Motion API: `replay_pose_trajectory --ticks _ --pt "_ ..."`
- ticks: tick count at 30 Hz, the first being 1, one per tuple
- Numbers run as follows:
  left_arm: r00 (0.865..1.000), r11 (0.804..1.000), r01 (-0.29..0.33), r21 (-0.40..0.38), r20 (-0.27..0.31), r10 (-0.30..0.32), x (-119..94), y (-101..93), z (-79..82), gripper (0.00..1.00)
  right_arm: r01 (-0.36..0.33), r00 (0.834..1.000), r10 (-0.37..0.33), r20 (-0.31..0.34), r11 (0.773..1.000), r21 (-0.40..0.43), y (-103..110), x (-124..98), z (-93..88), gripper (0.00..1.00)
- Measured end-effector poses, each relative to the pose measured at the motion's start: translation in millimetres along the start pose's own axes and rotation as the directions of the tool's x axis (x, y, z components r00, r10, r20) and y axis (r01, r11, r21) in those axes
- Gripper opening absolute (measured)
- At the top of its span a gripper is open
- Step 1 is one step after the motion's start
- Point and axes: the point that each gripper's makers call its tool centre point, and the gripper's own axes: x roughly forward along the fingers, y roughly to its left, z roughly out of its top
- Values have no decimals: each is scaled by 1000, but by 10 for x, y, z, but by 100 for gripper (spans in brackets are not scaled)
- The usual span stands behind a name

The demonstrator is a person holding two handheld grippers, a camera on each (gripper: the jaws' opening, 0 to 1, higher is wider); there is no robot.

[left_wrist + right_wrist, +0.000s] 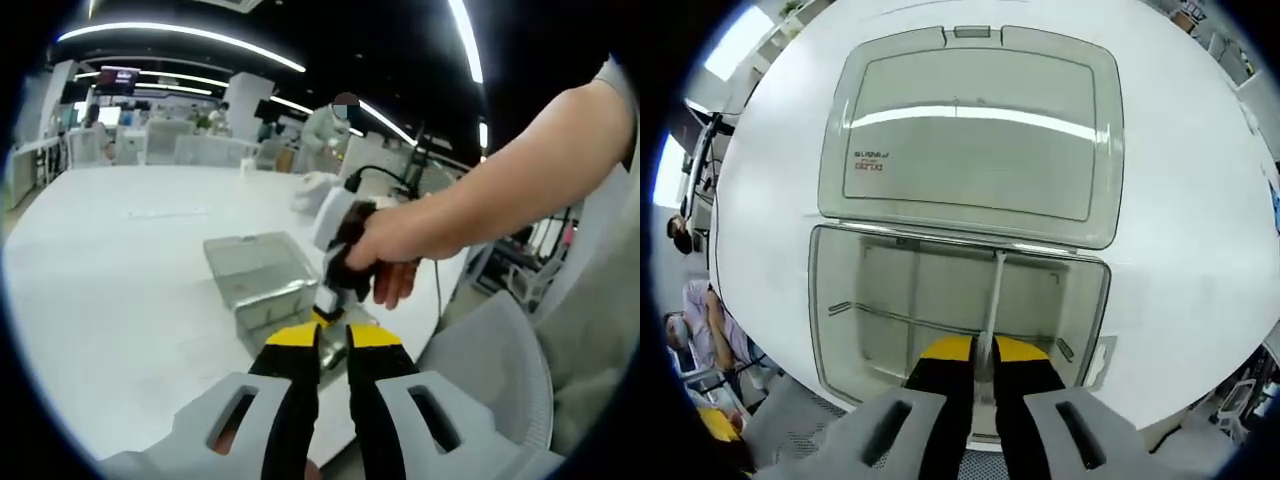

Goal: Insert the divider into the dual guide fixture by aligning both edges with the guide slots and pushing it downward to the bottom, including one-sided entry, uneven engagement, binding, and posture correction.

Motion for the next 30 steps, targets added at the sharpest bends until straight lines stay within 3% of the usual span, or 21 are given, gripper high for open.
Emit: replay_pose_trajectory --ticks 4,12,30 --pt "1000 1000 0 2 -2 0 0 1 -2 7 -62 998 61 26 998 24 63 -49 57 15" --pt "1000 1000 5 8 -1 -5 13 -25 23 7 -86 996 86 33 996 20 33 -107 127 12" --pt "1000 1000 17 20 -2 -17 26 -93 64 7 -107 994 106 17 994 18 -2 -153 44 0"
